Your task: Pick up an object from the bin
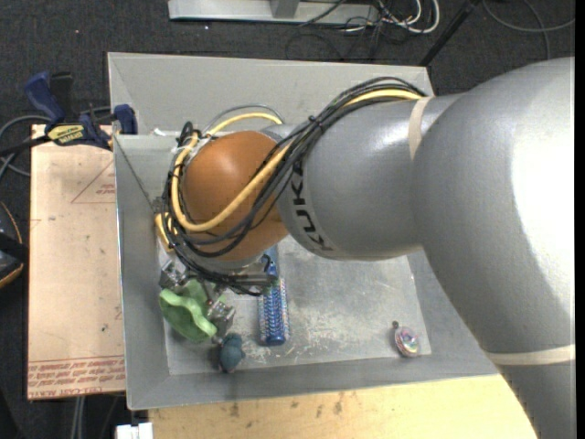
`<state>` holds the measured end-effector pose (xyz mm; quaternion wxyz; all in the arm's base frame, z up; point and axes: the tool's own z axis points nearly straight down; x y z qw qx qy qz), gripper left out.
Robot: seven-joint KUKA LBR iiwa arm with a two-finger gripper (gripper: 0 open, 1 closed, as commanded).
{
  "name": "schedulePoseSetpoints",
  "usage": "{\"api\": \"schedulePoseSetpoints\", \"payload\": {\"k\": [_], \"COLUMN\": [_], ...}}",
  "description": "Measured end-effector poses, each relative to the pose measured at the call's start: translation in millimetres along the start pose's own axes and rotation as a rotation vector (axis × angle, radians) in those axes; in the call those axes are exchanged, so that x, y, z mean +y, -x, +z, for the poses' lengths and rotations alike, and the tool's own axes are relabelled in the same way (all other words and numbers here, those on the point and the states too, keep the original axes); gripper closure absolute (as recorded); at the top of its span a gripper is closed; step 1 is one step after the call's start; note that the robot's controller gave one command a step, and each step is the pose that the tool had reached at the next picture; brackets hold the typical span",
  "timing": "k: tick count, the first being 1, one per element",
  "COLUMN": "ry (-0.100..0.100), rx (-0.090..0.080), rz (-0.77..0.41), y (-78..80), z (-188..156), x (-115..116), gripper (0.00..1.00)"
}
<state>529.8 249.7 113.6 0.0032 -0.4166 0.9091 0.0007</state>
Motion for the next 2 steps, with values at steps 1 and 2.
{"api": "schedulePoseSetpoints", "payload": {"k": [1,2], "ry": [0.002,-0.001], "rx": [0.003,-0.002], "rz": [0.003,0.006], "y": [0.8,3.2], "z": [-3,-59], "x": [0,0], "gripper": [1.0,1.0]}}
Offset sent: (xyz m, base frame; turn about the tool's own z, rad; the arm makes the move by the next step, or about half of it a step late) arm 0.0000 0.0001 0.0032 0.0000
